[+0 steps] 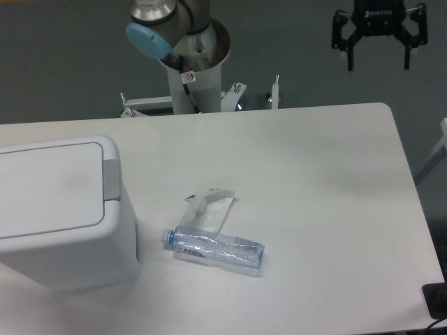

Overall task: Open the trash can
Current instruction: 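Move the open gripper from its raised position toward the table center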

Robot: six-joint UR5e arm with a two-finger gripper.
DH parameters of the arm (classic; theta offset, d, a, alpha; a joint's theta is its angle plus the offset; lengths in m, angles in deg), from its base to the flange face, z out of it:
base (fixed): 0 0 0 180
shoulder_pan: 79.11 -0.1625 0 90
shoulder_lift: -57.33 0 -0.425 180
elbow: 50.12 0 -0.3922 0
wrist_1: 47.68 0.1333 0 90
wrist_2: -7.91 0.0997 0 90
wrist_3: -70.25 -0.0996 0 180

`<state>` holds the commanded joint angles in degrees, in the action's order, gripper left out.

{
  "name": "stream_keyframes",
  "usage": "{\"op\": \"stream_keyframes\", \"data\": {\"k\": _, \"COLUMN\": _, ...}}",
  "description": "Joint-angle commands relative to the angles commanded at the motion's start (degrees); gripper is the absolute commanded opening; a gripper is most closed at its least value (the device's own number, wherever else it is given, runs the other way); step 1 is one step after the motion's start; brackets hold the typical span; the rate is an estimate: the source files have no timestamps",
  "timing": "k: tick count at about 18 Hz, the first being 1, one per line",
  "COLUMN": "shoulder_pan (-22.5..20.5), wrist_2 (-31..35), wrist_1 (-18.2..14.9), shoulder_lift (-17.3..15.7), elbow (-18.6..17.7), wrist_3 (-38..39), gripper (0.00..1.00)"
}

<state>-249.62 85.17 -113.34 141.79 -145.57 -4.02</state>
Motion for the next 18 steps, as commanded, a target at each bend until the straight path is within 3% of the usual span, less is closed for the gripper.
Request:
{"op": "stream_keyframes", "data": {"k": 5, "shoulder_pan": 0.1, "wrist_2": 0.4, "wrist_1": 0.0, "shoulder_lift": -0.5, "elbow": -0.1, "wrist_3": 1.4, "gripper": 1.0}}
{"op": "stream_keyframes", "data": {"k": 9, "shoulder_pan": 0.9, "wrist_2": 0.3, "wrist_1": 0.8, "shoulder_lift": -0.2, "elbow": -0.4, "wrist_3": 11.3, "gripper": 1.0}}
{"op": "stream_keyframes", "data": {"k": 13, "shoulder_pan": 3.6, "wrist_2": 0.3, "wrist_1": 0.7, "shoulder_lift": 0.3, "elbow": -0.3, "wrist_3": 15.0, "gripper": 1.0}}
{"op": "stream_keyframes", "data": {"k": 18, "shoulder_pan": 11.4, "wrist_2": 0.4, "wrist_1": 0.7, "shoulder_lift": 1.1, "elbow": 0.3, "wrist_3": 27.0, "gripper": 1.0}}
